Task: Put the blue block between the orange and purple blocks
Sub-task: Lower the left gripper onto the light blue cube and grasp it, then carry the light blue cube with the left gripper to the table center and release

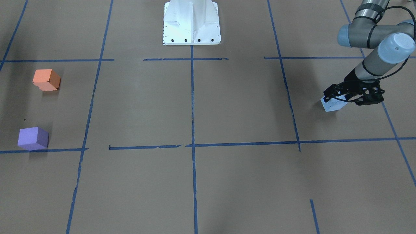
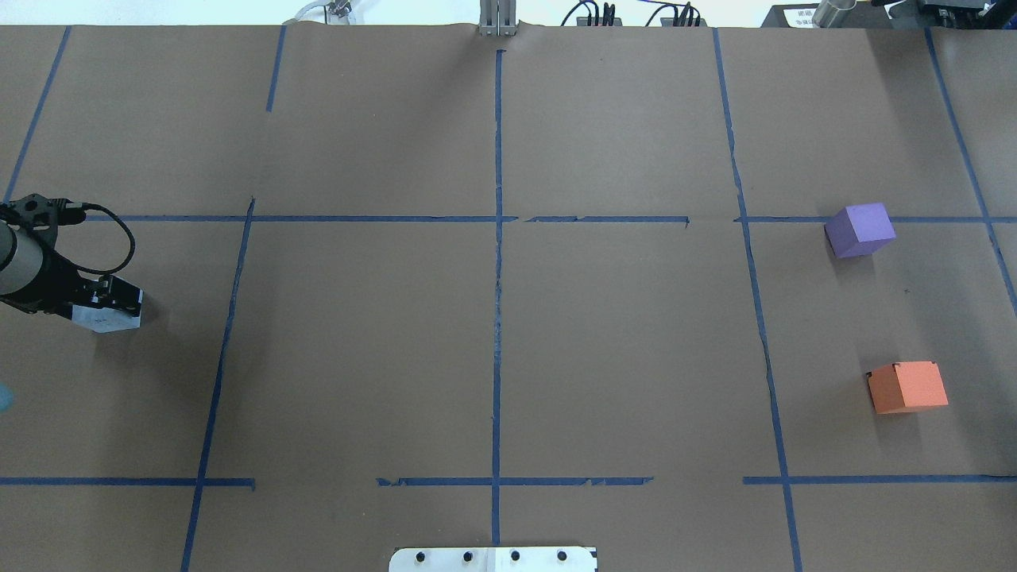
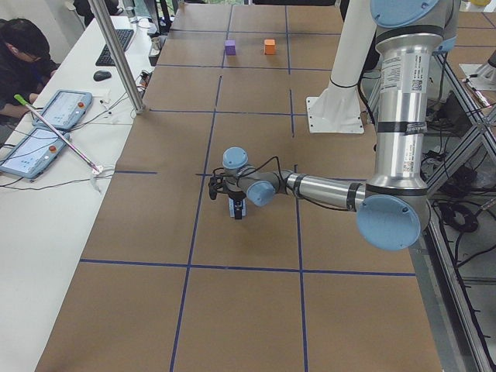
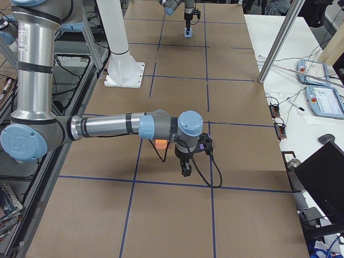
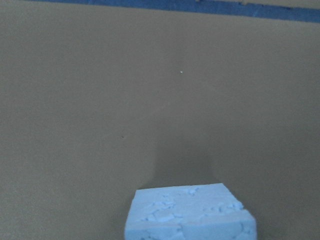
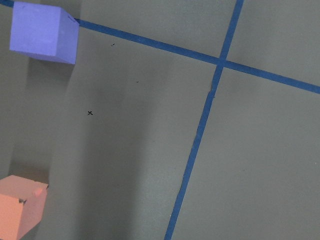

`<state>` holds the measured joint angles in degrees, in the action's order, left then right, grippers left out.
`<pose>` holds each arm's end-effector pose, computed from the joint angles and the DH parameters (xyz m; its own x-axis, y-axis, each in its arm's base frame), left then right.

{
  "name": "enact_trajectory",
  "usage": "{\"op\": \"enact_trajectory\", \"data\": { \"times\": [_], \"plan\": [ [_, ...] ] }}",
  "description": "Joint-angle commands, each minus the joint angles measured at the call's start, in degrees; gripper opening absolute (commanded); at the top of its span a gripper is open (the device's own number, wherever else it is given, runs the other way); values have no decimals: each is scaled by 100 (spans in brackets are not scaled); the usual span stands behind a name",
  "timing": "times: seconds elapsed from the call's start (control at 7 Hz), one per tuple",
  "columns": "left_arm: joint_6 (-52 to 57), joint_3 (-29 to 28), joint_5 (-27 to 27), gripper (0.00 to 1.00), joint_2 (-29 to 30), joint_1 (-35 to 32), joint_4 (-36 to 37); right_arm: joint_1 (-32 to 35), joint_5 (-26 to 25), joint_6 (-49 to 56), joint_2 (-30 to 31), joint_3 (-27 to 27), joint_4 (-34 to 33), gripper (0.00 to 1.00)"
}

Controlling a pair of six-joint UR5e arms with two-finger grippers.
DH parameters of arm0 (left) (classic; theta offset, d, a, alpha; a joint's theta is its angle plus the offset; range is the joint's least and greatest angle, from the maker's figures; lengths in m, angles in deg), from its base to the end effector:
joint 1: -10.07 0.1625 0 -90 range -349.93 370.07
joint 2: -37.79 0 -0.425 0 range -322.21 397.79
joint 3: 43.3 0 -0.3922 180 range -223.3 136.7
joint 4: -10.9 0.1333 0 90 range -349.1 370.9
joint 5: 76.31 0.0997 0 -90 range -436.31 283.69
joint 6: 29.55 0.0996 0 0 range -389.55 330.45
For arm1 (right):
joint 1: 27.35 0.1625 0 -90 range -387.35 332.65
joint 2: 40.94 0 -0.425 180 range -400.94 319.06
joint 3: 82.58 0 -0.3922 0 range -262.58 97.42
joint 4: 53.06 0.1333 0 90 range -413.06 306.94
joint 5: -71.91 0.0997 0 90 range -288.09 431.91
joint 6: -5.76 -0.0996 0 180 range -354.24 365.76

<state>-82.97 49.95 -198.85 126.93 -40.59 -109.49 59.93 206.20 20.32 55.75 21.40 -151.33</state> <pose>0.2647 -0.4487 0.5877 0.7065 -0.0695 -0.7043 0.0577 0.9975 -0.0405 0.0429 -0.4405 0.6078 0.6807 -0.2724 0.6801 0.2258 0.9611 0.1590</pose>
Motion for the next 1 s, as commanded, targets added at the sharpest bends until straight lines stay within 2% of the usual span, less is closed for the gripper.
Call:
{"op": "enact_trajectory", "data": {
  "times": [0.0,0.29,0.43,0.71,0.86],
  "plan": [
    [-46,70,37,23,33,20,24,0,0,3,-1,8,0,100],
    [-90,858,72,24,452,-15,416,0,0,-6,8,26,0,100],
    [-90,932,142,35,1134,29,550,0,0,-6,8,26,0,100],
    [-440,880,361,35,2426,850,1661,0,0,-6,8,17,0,100],
    [-859,697,806,35,3137,1403,2163,0,0,-6,8,17,0,100]
  ]
}}
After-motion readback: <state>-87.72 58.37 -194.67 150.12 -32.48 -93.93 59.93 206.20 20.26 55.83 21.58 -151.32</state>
